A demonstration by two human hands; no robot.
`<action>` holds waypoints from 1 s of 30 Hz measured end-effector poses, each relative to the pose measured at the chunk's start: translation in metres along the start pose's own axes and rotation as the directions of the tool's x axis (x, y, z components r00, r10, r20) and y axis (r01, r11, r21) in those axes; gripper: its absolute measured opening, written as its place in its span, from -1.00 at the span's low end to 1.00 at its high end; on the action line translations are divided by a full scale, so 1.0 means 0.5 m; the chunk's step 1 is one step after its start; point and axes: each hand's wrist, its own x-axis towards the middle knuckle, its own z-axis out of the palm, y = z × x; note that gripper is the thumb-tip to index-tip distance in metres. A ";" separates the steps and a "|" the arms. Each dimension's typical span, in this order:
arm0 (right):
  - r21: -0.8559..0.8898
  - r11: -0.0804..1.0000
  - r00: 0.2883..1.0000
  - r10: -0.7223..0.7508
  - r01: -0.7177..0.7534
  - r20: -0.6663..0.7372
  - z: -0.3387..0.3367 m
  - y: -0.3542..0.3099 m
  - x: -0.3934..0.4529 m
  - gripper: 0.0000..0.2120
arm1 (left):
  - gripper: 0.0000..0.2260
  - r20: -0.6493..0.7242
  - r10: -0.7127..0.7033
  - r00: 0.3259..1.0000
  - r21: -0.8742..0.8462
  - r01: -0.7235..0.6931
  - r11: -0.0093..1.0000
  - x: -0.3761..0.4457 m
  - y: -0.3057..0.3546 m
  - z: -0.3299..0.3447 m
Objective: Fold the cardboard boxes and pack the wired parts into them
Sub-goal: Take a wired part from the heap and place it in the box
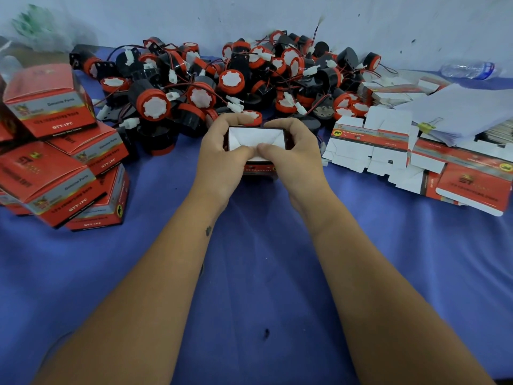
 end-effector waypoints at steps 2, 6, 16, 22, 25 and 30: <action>-0.014 0.999 0.999 -0.045 0.044 -0.014 0.004 0.002 -0.001 -0.74 | -0.61 -0.022 0.042 0.999 0.056 -0.041 0.998 0.001 0.002 -0.002; -0.166 0.979 0.989 -0.130 0.117 -0.074 0.015 0.011 -0.008 -0.91 | -0.76 -0.033 0.221 0.975 0.234 -0.208 0.950 -0.005 0.018 -0.002; 0.206 0.825 0.845 0.483 -0.527 0.230 -0.034 -0.003 0.013 -0.78 | -0.74 0.086 0.486 0.870 0.270 -0.490 0.829 -0.020 0.018 -0.002; 0.318 0.937 0.987 0.110 -0.143 0.120 -0.045 -0.001 0.017 -0.88 | -0.57 -0.066 0.161 0.985 0.425 -0.118 0.897 -0.002 0.001 -0.008; -0.076 0.981 0.983 -0.181 0.181 0.015 -0.042 0.009 0.019 -0.71 | -0.59 -0.025 -0.129 0.991 0.232 0.132 0.964 0.011 -0.012 -0.026; -0.374 0.866 0.944 -0.296 0.331 0.148 -0.022 0.034 0.009 -0.77 | -0.42 -0.002 -0.053 0.999 0.583 0.045 0.811 0.034 -0.024 -0.066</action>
